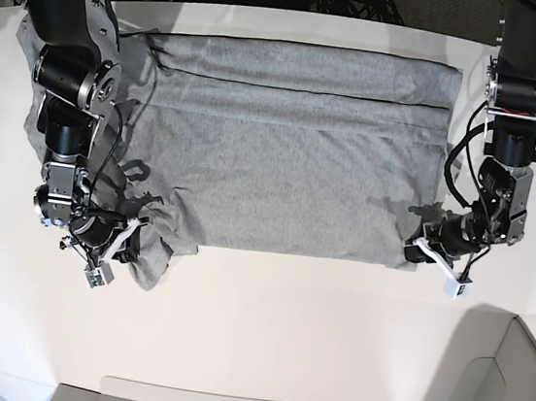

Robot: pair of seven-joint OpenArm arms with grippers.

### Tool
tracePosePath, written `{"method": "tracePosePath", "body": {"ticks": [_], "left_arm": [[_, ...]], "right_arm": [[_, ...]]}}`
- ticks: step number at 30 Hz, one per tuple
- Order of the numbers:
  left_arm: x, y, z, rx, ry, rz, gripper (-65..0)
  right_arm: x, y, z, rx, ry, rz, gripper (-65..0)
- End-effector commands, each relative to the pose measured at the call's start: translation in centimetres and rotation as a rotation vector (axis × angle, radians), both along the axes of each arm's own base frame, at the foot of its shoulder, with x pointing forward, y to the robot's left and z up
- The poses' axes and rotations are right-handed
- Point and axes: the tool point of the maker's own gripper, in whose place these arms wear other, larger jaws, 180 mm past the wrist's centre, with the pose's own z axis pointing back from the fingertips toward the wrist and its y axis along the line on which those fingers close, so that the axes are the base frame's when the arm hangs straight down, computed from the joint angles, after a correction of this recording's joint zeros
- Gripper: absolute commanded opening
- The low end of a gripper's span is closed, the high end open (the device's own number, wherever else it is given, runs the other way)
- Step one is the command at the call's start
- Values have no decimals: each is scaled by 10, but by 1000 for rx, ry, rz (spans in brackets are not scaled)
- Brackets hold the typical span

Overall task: Fold the T-shirt properly
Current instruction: 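Grasp the hem corners with both grippers and lift them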

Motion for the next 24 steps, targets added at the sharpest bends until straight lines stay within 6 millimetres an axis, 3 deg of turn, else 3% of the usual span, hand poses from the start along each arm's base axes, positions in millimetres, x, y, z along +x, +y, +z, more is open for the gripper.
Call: {"method": "tracePosePath", "body": {"ticks": [1,8,11,16,24], "left_arm": [[17,5,26,5,-71,3,-650],[1,1,32,66,-81,63,-650],[-7,14,36,81,-83,78,-650],[-20,30,36,58,-55,124,-650],[-37,24,42,68,-58,93,-650]], "right_arm": [[24,-7,37,23,-104,-25,-650],[15,-14,36,43,-136,-51,-650],[8,-18,29,15,-112,-54,-650],[0,-24,36,-9,-108,-62,-650],[-20,-21,37,-71,-81,6,-650]]}}
